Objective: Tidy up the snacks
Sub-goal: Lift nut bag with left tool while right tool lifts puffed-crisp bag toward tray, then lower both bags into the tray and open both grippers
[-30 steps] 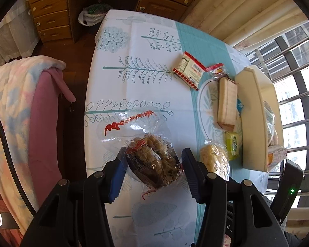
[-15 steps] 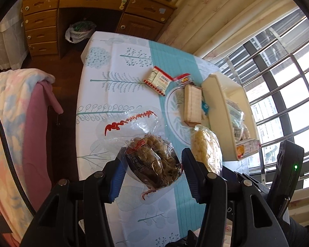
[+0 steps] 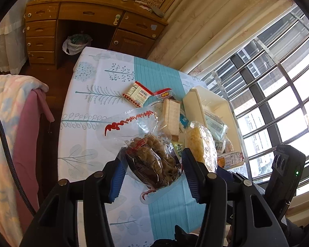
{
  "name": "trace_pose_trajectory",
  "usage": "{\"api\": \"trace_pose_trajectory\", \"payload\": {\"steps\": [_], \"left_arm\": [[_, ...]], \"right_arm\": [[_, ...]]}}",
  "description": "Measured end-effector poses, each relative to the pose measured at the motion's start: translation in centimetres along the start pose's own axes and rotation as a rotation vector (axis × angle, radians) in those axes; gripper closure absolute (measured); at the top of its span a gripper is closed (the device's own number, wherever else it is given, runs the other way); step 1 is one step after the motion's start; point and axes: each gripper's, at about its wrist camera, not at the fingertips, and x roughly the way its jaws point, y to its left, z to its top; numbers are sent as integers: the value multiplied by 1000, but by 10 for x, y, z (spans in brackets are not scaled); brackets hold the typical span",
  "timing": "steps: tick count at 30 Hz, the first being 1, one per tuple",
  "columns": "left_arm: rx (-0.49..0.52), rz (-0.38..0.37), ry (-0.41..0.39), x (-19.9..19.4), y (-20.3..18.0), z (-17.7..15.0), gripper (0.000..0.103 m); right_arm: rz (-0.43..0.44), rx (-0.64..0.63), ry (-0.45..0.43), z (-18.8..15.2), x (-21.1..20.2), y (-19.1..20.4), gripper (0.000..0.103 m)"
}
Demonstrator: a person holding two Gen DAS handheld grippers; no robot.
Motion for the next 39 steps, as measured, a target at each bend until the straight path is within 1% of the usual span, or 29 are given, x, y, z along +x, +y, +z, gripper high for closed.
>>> {"api": "trace_pose_trajectory", "payload": {"steps": [9,17,25,30,39], "left_arm": [[6,-2,-55,7,-54,-2,51],[5,-8,-87,28,-105,-1,51],[7,-27,-92,65,-153,1,51],[21,-38,-88,90,-183,6,51],[59,-48,-70,135,-229,34,51]], "right_arm": [[45,-103,-94,16,-34,-33,44],[50,-163,-152,27,-57,-74,44],[34,-214,-181,35,-71,-125,44],[17,-221,-198,43,-76,-156,44],[-18,-205,-225,69,-75,-207,44]]}}
